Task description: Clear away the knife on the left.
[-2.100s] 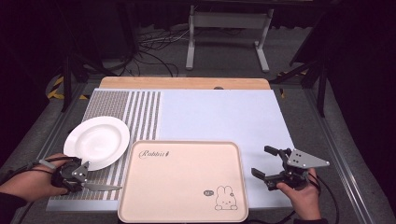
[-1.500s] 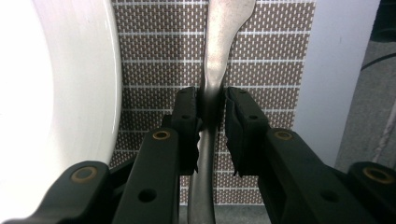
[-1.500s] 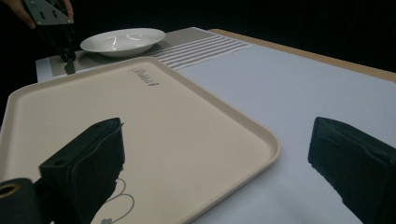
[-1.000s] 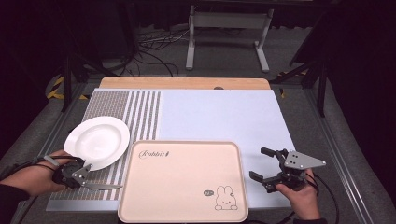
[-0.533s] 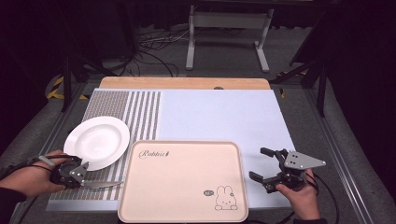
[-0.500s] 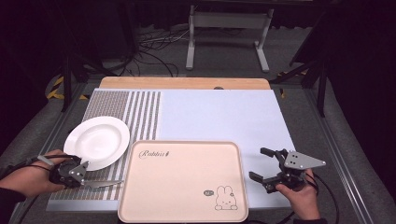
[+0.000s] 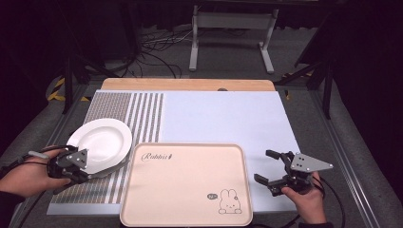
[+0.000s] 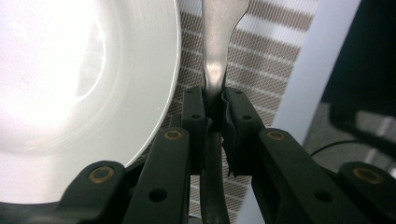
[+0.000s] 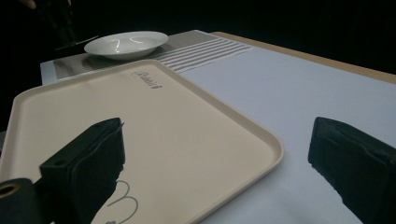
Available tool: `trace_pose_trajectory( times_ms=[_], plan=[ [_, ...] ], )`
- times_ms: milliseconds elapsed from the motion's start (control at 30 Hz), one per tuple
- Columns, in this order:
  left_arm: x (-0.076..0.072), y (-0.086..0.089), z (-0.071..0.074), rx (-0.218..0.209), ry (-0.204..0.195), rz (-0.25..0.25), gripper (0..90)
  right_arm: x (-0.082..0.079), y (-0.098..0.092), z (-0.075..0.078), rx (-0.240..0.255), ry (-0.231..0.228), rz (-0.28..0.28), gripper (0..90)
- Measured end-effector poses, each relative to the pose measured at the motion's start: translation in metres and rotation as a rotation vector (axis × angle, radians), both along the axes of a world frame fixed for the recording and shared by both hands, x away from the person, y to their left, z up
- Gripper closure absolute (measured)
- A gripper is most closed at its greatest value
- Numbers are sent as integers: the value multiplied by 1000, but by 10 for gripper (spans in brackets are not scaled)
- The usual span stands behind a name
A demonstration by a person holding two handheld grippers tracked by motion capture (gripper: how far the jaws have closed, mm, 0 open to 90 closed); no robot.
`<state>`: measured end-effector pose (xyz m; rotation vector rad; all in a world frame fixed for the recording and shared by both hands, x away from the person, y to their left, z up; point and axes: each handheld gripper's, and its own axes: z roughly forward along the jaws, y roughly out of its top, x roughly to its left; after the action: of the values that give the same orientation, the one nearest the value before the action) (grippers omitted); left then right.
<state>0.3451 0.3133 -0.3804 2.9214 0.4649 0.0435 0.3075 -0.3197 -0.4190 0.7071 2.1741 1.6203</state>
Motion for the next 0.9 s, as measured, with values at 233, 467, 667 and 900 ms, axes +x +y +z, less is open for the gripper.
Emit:
trace_pose_trajectory(
  times_ms=[233, 467, 667, 900],
  plan=[
    [4, -9, 12, -93, 14, 153, 801, 0, -1, 0, 1, -1, -2, 46],
    [3, -17, 18, -185, 34, 213, 801, 0, -2, -1, -7, -1, -7, 46],
    [3, -25, 21, -253, 83, 312, 801, 0, -2, -1, -12, 2, -12, 46],
    [4, -40, 21, -313, 139, 381, 801, 0, -2, -1, -16, 2, -12, 46]
  ],
)
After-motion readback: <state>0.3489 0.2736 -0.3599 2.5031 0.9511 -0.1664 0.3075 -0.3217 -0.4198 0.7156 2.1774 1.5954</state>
